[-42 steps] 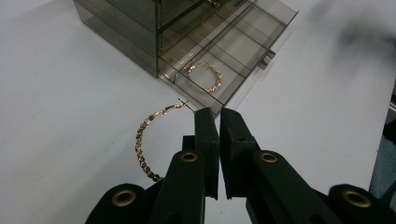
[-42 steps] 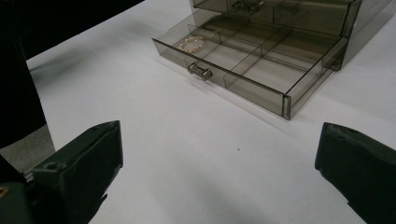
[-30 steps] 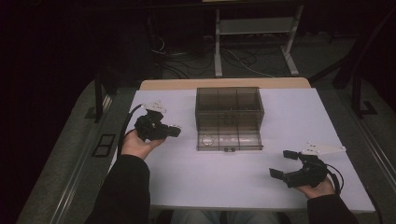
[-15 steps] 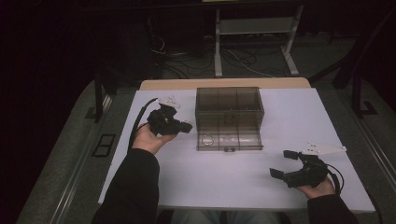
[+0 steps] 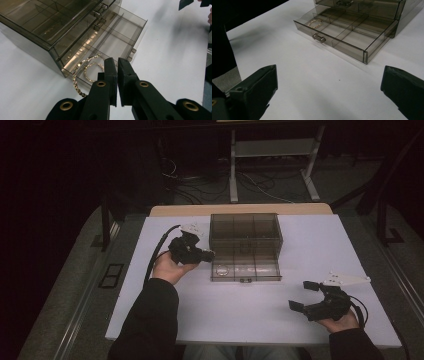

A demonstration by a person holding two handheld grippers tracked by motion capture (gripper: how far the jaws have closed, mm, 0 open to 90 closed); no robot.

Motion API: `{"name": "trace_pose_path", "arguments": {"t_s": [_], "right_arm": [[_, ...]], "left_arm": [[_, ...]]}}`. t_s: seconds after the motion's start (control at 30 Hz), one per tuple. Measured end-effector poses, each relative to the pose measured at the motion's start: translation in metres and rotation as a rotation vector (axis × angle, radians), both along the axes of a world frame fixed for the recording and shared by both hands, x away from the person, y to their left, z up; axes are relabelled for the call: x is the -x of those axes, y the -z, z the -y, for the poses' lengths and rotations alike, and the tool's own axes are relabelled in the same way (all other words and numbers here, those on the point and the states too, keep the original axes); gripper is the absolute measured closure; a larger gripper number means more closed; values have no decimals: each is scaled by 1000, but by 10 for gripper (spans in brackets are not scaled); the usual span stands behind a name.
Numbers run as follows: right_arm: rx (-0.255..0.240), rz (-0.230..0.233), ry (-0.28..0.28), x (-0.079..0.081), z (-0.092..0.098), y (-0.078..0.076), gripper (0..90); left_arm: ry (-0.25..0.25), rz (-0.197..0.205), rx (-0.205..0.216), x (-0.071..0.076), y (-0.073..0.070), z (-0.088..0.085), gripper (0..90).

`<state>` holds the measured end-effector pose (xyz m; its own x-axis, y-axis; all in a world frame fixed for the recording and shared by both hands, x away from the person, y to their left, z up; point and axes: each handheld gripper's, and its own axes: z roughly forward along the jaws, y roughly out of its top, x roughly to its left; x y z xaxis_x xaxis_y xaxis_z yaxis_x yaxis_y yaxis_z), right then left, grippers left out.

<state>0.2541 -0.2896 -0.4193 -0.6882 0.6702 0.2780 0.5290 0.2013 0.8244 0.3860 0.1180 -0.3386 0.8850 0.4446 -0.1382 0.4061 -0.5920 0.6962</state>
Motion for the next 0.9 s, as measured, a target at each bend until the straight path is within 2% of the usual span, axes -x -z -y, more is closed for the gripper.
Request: {"name": "trace_pose_path", "arguments": {"t_s": [0.17, 0.33, 0.9], "right_arm": [[-1, 0, -1, 0, 0, 0, 3], [2, 4, -2, 0, 0, 0, 3], [8, 7, -7, 0, 0, -1, 2]], "left_arm": [[4, 3, 0, -4, 5, 5, 862], [-1, 6, 31, -7, 13, 8, 862], [6, -21, 26, -13, 38, 19, 861]]}}
